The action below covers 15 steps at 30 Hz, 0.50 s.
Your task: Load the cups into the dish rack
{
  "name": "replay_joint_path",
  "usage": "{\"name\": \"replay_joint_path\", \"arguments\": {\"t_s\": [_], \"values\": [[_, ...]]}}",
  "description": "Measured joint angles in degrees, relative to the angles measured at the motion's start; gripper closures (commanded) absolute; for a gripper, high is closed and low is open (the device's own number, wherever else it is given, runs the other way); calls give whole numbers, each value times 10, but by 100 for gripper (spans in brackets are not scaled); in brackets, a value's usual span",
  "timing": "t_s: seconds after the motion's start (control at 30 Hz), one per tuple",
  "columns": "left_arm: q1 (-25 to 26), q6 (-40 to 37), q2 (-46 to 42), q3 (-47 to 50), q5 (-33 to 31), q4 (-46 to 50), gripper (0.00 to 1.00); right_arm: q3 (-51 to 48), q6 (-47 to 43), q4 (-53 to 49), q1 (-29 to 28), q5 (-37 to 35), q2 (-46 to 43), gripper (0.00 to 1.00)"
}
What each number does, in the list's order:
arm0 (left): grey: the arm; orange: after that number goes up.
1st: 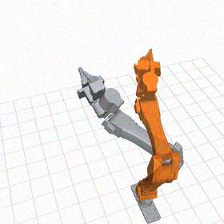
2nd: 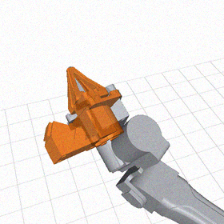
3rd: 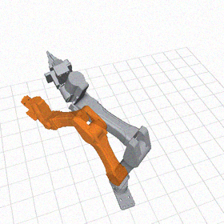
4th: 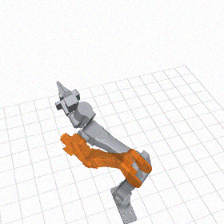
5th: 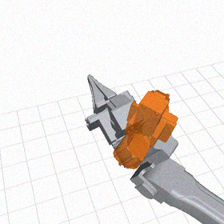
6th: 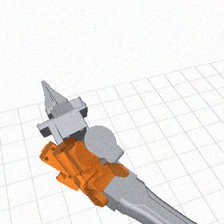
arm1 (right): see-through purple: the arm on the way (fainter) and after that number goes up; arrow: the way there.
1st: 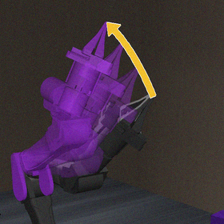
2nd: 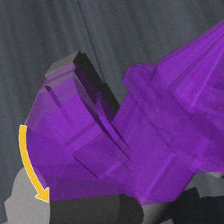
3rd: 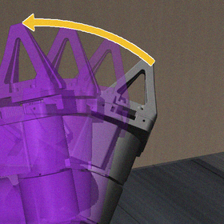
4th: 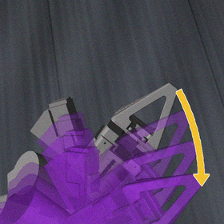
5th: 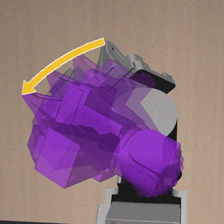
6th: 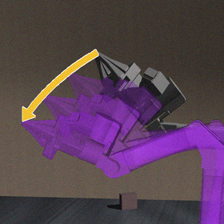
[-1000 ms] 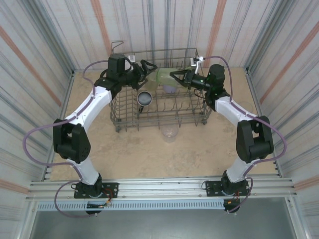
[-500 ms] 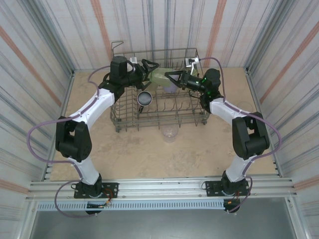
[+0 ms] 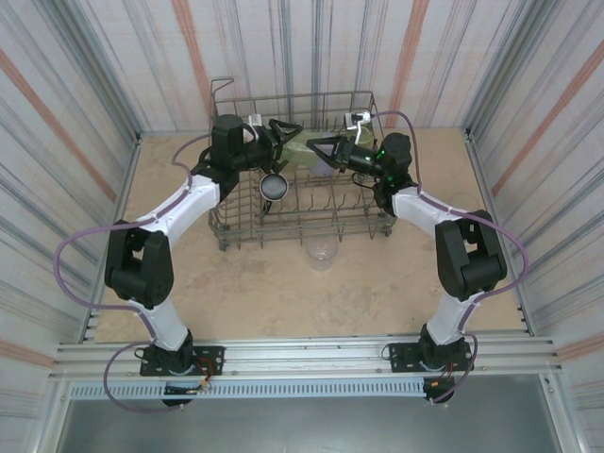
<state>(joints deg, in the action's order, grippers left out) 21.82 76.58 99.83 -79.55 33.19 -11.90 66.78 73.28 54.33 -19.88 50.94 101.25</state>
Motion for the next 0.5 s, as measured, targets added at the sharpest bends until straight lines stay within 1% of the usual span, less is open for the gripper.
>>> {"name": "replay_joint_path", "arguments": {"t_s": [0.1,0.13,0.17,0.27,0.3,0.33,0.4,0.47,0.5], "values": [[1,4,-2,5,0,-7,21,0,-7,-4,-1,-2,0,100],[2,4,-2,6,0,-9,22,0,-10,-7,-1,-3,0,100],[2,5,-2,6,-2,-9,26,0,-14,-9,-1,-3,0,100],[2,14,-2,6,-9,-16,45,0,-22,-12,-1,-3,0,100],[2,15,-2,6,-11,-16,53,0,-23,-13,-2,-5,0,100],[2,15,-2,6,-12,-16,61,0,-24,-14,-2,-6,0,97],[2,14,-2,6,-13,-16,83,0,-31,-19,-2,-6,-1,84],[3,13,-2,7,-11,-16,100,0,-47,-34,-2,-12,-6,76],[5,12,-2,7,-10,-17,100,0,-56,-45,-2,-15,-9,67]]}}
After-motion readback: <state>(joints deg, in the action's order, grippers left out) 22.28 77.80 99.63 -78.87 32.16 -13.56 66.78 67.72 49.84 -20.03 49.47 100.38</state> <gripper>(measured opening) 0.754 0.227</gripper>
